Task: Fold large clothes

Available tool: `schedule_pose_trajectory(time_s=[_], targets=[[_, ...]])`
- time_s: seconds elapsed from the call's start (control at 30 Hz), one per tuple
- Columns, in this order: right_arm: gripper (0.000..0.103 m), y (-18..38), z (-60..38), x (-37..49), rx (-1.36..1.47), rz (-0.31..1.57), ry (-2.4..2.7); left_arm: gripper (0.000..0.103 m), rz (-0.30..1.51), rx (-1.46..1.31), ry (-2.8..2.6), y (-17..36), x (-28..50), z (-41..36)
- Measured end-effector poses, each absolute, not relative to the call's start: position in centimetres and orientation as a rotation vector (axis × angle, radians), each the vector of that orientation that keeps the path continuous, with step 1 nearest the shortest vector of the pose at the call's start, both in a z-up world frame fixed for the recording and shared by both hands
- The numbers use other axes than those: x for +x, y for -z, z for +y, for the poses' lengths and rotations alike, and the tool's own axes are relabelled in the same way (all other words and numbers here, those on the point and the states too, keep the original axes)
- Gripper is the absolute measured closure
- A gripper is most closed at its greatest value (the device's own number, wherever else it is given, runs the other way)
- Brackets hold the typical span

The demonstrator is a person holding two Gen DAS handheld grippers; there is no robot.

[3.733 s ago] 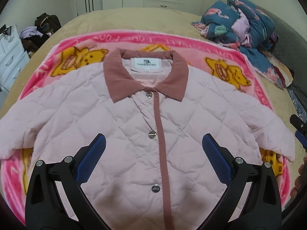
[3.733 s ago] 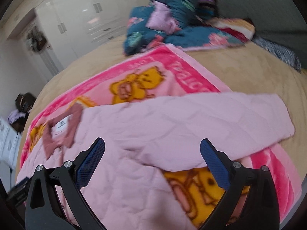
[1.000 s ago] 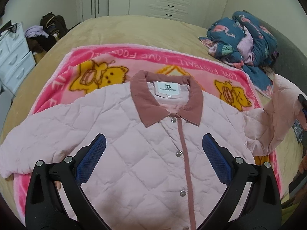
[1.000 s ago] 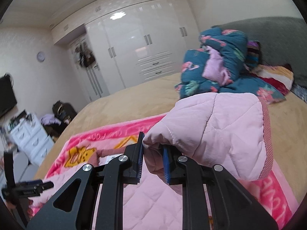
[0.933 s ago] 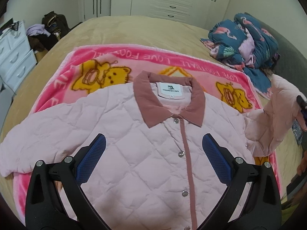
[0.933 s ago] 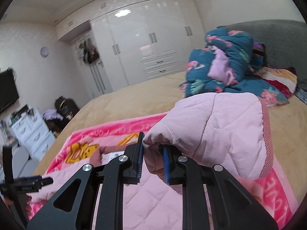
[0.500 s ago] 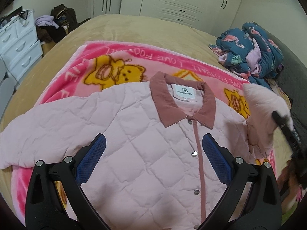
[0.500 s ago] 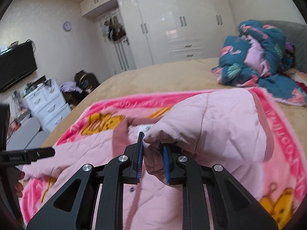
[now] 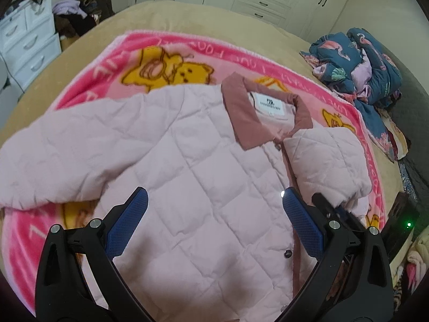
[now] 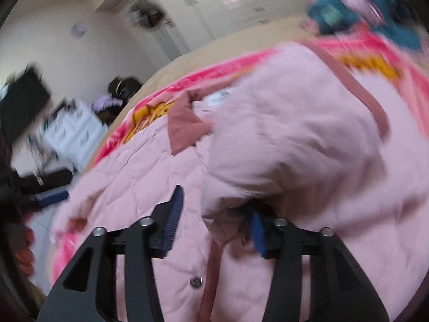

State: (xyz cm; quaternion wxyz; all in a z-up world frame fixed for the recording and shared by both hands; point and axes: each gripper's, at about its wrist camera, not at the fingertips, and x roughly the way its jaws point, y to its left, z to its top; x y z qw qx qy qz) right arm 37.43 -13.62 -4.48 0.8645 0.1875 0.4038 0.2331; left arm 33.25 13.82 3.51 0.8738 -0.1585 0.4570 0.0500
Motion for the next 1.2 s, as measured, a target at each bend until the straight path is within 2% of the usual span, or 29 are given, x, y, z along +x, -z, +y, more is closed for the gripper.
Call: schedule_pose_trajectory(time_s=[0.03, 0.23, 0.3, 0.37, 0.4, 0.53, 0.83, 0.9, 0.97, 1.2], targets=[[0.042, 4.8, -14.6, 37.2, 0.449, 0.864, -0.471, 0.009, 0.958, -0.339, -0.103, -3.2, 33.2, 13.8], [0.042, 3.8, -18.9, 35.9, 0.691, 0.767, -0.449, 0.009, 0.969, -0.364, -0.092, -2.3, 33.1, 13.7], [0.066, 2.5, -18.6, 36.2, 0.671, 0.727, -0.477, 0.009, 0.971, -0.373, -0.088, -2.2, 33.1, 13.8], [0.081, 1.0, -17.2, 36.4, 0.586, 0.695, -0.527, 0.009, 0.968, -0.385, -0.083, -2.4, 33.0, 13.9], [0.084, 0.5, -16.7, 36.4, 0.556, 0.684, -0.546, 0.009, 0.965, -0.392, -0.080, -2.6, 32.9, 14.1], [0.084, -0.7, -13.0, 36.2, 0.422, 0.691, -0.644, 0.009, 0.931, -0.440, -0.081, -3.6, 32.4, 15.1], [0.081, 0.7, -7.9, 34.7, 0.309, 0.802, -0.767, 0.009, 0.898, -0.534, -0.098, -4.3, 31.9, 17.5], [0.072, 0.3, -8.8, 34.4, 0.313, 0.796, -0.757, 0.009, 0.914, -0.555, -0.088, -3.6, 31.9, 17.7], [0.067, 0.0, -10.4, 34.2, 0.310, 0.793, -0.724, 0.009, 0.931, -0.582, -0.058, -2.6, 32.1, 17.8], [0.060, -0.2, -16.4, 34.1, 0.335, 0.785, -0.594, 0.009, 1.052, -0.695, 0.010, 3.1, 33.2, 16.3]])
